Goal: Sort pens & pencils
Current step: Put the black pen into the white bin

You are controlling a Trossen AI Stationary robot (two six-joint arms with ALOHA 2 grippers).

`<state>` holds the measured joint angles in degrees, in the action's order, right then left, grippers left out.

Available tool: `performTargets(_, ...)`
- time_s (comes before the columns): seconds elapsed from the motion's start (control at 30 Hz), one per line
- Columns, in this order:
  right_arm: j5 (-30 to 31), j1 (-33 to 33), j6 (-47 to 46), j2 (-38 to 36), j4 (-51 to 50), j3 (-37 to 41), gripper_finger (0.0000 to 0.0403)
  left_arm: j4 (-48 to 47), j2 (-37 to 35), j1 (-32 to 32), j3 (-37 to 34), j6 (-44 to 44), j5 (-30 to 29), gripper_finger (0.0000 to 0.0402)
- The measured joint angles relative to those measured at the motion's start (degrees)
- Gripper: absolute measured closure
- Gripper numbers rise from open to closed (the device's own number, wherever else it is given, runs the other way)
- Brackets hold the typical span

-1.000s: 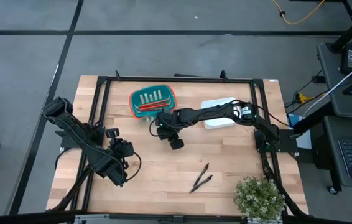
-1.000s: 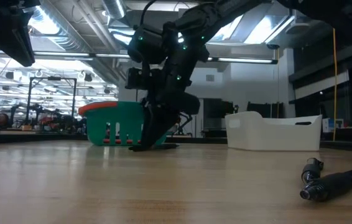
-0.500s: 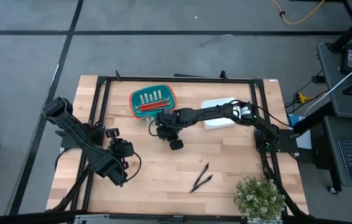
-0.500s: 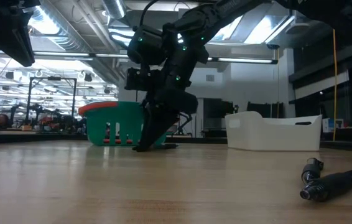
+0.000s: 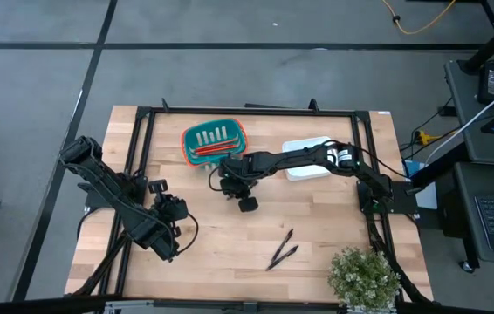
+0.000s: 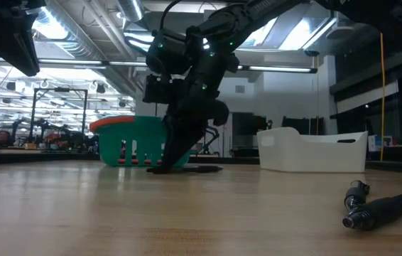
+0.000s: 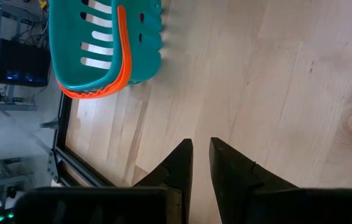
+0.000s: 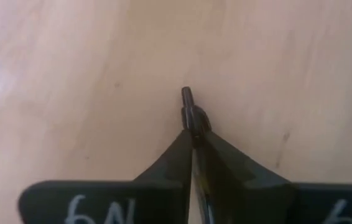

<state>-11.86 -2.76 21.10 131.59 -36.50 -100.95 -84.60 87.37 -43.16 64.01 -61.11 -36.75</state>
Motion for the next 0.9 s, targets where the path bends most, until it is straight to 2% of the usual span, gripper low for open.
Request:
performTargets(0.5, -0.81, 0.02, -4.96, 0.0, -3.07, 0.01, 0.0266, 0.26, 0.0, -0.02, 0.0, 0.01, 0.01, 0.0352)
performTargets(0.73, 0.38, 0.2, -5.88, 0.11, -3.29, 0.11, 0.0262, 0.35, 0.0, -0.02, 0.0, 0.01, 0.44, 0.0352)
performTargets(0.9, 2.06, 0.76, -6.03, -0.07, -2.29, 1.04, 0.0285, 0.33, 0.0, -0.02, 0.0, 0.01, 0.44, 0.0352)
